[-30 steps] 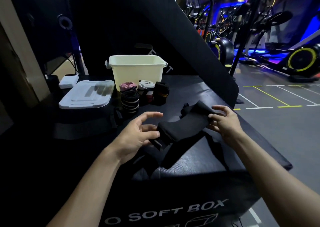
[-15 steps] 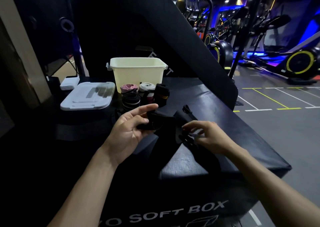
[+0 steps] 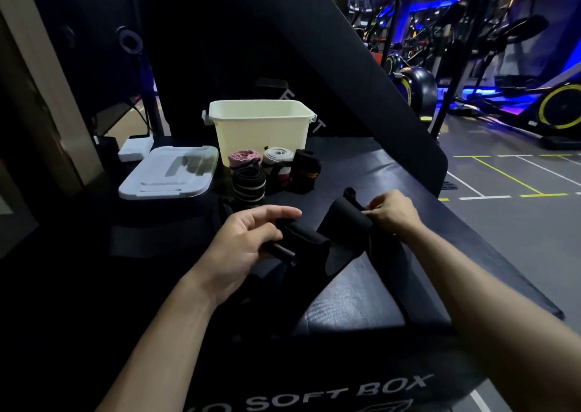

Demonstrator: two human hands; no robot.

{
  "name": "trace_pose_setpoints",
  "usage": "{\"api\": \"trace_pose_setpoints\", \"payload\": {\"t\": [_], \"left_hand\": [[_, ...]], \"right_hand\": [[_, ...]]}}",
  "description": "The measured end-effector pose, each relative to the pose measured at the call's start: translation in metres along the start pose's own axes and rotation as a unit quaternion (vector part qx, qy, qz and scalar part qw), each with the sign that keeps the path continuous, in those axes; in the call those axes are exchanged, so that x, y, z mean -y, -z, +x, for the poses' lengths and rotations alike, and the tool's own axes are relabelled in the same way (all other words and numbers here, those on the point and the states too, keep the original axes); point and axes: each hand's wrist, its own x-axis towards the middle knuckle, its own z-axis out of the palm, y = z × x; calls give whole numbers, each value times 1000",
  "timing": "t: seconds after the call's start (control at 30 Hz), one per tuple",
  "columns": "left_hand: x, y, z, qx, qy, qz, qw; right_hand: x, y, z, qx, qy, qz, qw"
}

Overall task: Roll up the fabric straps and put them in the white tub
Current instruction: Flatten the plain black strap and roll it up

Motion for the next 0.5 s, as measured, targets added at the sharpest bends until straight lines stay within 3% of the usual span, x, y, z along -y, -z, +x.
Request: {"api": "trace_pose_setpoints", "payload": {"t": [0.27,0.5], "left_hand": [[9,-1,9,79,35,104,991],[15,-6,22,192,55,156,967]], "right_hand": [[10,33,64,-141,77,60,985],[6,14,94,-81,103,13,991]]}}
